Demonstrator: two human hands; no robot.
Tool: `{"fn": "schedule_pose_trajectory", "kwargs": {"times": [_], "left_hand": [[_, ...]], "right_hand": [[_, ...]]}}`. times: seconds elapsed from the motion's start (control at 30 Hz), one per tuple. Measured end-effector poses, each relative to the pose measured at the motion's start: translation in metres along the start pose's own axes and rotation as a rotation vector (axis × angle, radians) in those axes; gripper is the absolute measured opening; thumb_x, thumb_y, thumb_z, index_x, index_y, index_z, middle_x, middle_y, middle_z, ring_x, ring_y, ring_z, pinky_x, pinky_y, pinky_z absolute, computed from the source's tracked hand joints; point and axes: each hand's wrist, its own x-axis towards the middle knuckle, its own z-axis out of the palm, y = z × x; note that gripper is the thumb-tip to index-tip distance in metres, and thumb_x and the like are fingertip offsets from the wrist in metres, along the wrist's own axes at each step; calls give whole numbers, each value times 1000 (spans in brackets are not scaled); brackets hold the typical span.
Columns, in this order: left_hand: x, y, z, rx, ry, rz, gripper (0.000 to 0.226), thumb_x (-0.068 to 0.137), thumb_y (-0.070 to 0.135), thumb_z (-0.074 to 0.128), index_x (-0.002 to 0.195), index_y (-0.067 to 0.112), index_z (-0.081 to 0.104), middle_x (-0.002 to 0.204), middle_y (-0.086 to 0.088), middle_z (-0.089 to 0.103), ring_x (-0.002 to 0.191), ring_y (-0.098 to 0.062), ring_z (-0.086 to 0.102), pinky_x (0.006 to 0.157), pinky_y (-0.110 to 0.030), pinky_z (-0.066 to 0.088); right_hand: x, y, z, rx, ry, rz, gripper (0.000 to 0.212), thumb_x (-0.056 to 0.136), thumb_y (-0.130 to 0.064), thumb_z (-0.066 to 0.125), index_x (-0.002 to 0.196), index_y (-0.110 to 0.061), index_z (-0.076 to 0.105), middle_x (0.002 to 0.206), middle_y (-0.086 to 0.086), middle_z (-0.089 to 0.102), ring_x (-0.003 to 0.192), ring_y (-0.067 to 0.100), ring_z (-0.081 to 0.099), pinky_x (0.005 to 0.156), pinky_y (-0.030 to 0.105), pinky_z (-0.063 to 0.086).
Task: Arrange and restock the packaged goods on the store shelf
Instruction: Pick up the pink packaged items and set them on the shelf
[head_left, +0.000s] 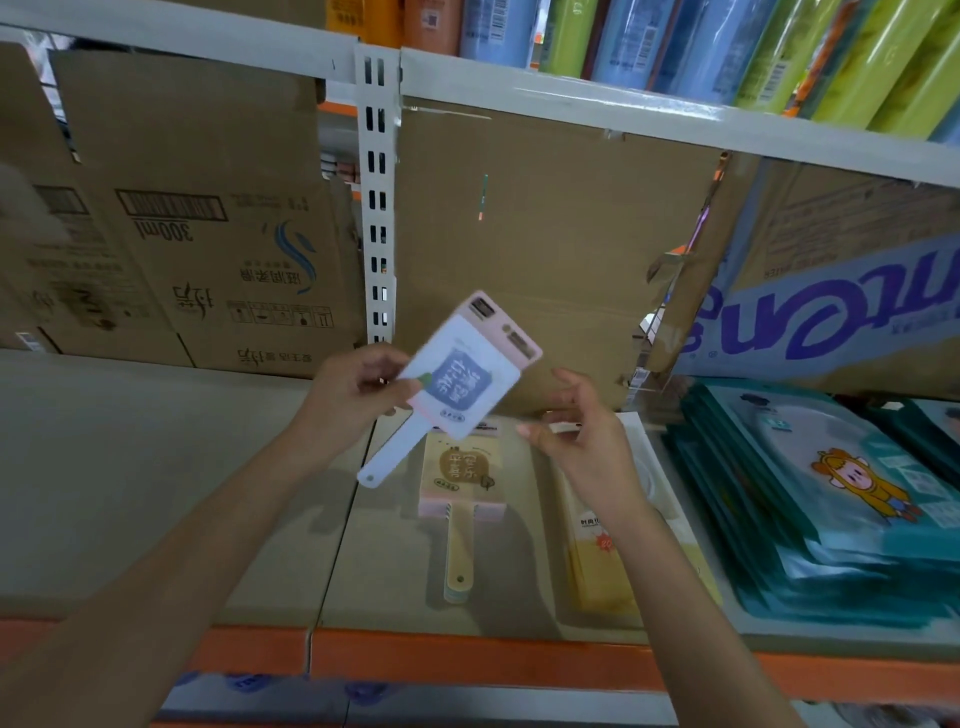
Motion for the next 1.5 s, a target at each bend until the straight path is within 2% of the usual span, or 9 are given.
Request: {"fn": "schedule_pose_trajectory", "kwargs": {"times": [0.13, 0.27, 0.43, 0.6, 0.73, 0.97, 1.17, 1.3, 1.5], "left_hand": [[2, 3, 8, -256, 79, -133, 8, 86, 2, 59, 87, 10, 60, 76, 6, 69, 61, -3, 64, 60, -14, 49], [5, 2, 21, -413, 98, -235, 8, 84, 4, 61, 87, 12, 59, 74, 3, 69, 63, -9, 65, 61, -16, 52], [5, -3, 36, -479, 89, -288, 12, 84, 4, 61, 82, 14, 56, 75, 3, 71, 65, -9, 67, 60, -16, 52], [4, -9, 38, -416, 48, -318, 18, 85, 4, 60, 101, 10, 56, 91, -4, 66, 70, -6, 67, 60, -17, 53], [9, -19, 34, -316, 24, -382, 30, 89, 8, 56, 118, 8, 56, 104, -10, 66, 92, -19, 62, 76, -28, 50], [13, -33, 46, -169, 51, -485, 22, 89, 9, 56, 111, 10, 61, 92, -1, 64, 84, -11, 56, 68, -21, 40], [13, -41, 51, -118, 60, -534, 23, 89, 8, 56, 111, 6, 61, 95, -1, 62, 82, -11, 54, 67, -22, 39], [15, -42, 48, -110, 94, -527, 25, 88, 9, 57, 113, 8, 62, 102, -1, 61, 95, -17, 53, 69, -25, 39], [16, -47, 50, -83, 130, -487, 36, 87, 9, 59, 123, 7, 57, 114, -4, 56, 99, -14, 48, 74, -23, 37]], "right_hand": [[-11, 4, 20, 158, -160, 104, 38, 76, -16, 75, 108, -21, 55, 88, -8, 62, 67, -5, 56, 70, 17, 45], [-22, 1, 41, 298, -313, 127, 19, 79, -8, 71, 84, -22, 59, 76, 3, 65, 60, 8, 59, 63, 20, 48], [-25, 4, 46, 307, -338, 146, 13, 86, -10, 65, 80, -17, 56, 60, -8, 66, 49, 6, 57, 55, 24, 45], [-35, 5, 43, 278, -350, 154, 16, 88, -5, 60, 80, -18, 53, 53, -10, 62, 41, 2, 51, 43, 14, 35], [-49, 6, 38, 292, -387, 221, 14, 89, -2, 58, 81, -13, 55, 61, -3, 58, 40, 0, 48, 42, 10, 35], [-66, 21, 38, 143, -422, 245, 26, 87, -9, 59, 82, -35, 62, 65, -8, 63, 54, 7, 50, 55, 23, 38], [-70, 24, 44, 51, -461, 254, 15, 88, -19, 61, 81, -31, 56, 67, -9, 63, 59, 5, 58, 59, 23, 41], [-68, 24, 46, 9, -417, 244, 15, 85, -23, 64, 75, -29, 55, 60, -7, 62, 52, 3, 55, 56, 20, 40], [-65, 25, 49, 39, -421, 293, 12, 84, -23, 65, 77, -20, 56, 58, -3, 61, 51, 12, 54, 53, 22, 41]]}}
